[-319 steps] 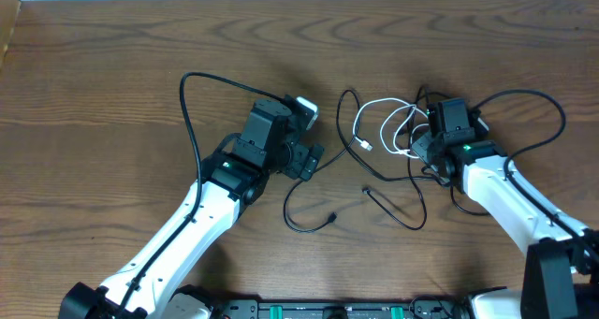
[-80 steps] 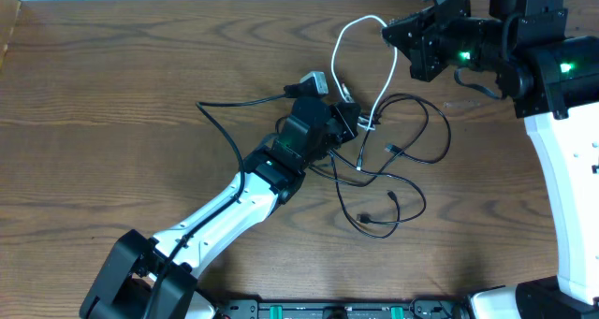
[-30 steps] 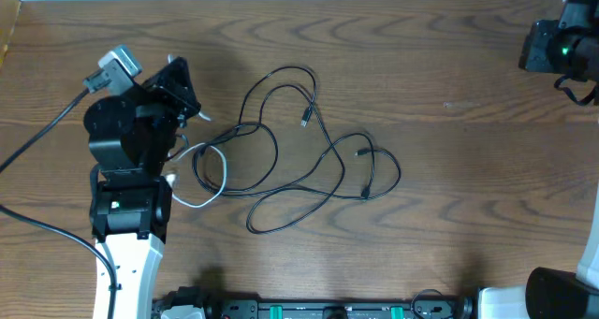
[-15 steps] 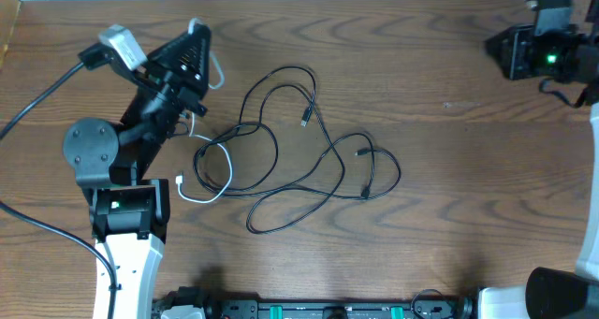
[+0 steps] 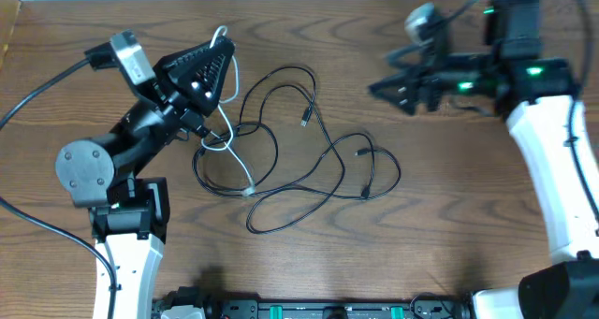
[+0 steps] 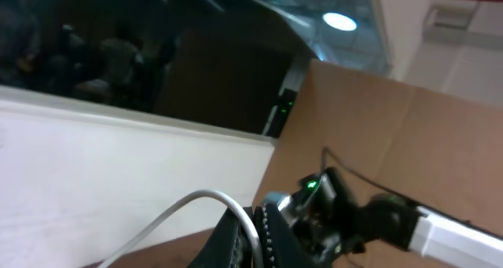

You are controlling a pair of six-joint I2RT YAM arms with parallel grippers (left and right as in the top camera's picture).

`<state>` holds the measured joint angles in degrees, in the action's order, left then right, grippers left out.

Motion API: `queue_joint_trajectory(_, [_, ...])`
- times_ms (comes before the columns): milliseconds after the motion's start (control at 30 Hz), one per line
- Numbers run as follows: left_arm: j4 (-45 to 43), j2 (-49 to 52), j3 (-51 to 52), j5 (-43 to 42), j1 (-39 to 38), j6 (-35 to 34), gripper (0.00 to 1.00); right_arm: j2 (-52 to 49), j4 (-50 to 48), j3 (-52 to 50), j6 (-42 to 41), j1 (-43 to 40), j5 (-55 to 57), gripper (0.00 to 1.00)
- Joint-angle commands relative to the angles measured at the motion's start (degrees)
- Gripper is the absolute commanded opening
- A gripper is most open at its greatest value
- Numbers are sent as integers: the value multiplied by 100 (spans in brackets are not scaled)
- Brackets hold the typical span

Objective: Untangle cables
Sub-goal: 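Move the right gripper to the white cable beside the left gripper and grasp it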

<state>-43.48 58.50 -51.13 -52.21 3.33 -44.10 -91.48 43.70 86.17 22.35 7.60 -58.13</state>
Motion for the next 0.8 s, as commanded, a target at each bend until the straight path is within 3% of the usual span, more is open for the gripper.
queue_joint_trajectory(0, [-260,-28,-96,-131,9,-455,7,22,-529,-306,109,728,-284,86])
queue_joint_trajectory(200, [-273,-28,-96,-116,9,-595,8,-4,-1384,-614,109,1620,-221,93])
queue_joint_trajectory(333, [-273,-28,-96,-116,9,-708,7,-92,-1799,-675,103,2157,17,90])
queue_joint_trajectory(467, [-304,-33,-96,-157,-9,-813,8,-219,-2275,-675,-282,2588,717,89])
queue_joint_trajectory(767, [-337,-20,-96,-160,-289,-811,7,-793,-3764,-675,-1248,3058,743,88])
